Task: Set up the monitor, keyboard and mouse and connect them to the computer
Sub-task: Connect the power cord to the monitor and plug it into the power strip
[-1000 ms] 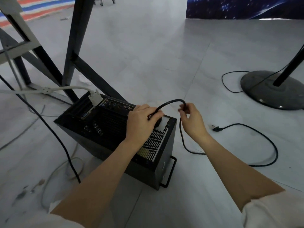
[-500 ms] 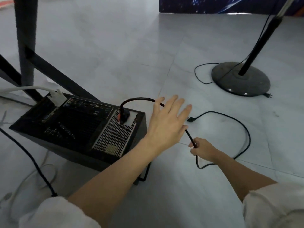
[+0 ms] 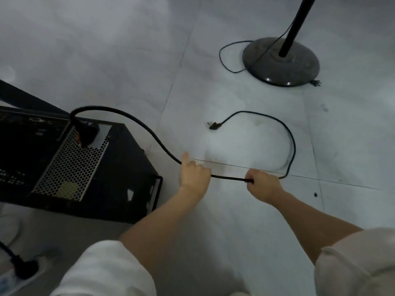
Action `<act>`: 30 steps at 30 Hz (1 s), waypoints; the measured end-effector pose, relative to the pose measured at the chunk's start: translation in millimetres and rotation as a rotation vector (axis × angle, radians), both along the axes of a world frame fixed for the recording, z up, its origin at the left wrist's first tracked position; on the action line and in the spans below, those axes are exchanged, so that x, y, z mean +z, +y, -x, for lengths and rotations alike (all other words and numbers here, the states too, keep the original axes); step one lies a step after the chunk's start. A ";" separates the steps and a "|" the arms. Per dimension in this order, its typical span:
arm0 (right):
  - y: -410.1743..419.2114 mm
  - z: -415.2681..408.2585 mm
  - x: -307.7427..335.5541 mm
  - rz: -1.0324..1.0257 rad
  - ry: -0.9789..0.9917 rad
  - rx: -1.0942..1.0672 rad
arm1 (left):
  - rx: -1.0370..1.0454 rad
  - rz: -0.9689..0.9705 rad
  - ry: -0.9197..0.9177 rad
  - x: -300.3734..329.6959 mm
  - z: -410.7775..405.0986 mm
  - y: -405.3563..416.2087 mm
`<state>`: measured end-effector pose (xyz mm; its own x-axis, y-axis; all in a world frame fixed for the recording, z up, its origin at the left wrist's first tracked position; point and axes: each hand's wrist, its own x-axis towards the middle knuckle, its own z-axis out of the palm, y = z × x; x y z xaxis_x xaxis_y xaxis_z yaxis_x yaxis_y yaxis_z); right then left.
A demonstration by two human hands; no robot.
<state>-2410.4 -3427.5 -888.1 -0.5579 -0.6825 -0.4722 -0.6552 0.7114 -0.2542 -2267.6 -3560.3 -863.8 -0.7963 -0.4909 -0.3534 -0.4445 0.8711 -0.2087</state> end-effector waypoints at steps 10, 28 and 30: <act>-14.7 -5.0 8.8 0.145 -0.188 -0.011 | 0.098 -0.199 -0.032 -12.4 -22.2 -30.5; -37.2 -41.6 31.0 0.048 -0.986 -0.443 | 0.400 -0.300 0.658 -6.9 -27.5 -33.4; -51.0 -45.1 42.4 0.248 -1.092 -0.615 | 0.419 -0.465 0.705 -8.7 -34.1 -26.8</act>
<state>-2365.3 -3478.4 -845.6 -0.2162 -0.5864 -0.7807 0.3961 0.6781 -0.6191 -2233.5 -3587.0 -872.5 -0.6919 -0.7164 -0.0896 -0.6315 0.5403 0.5561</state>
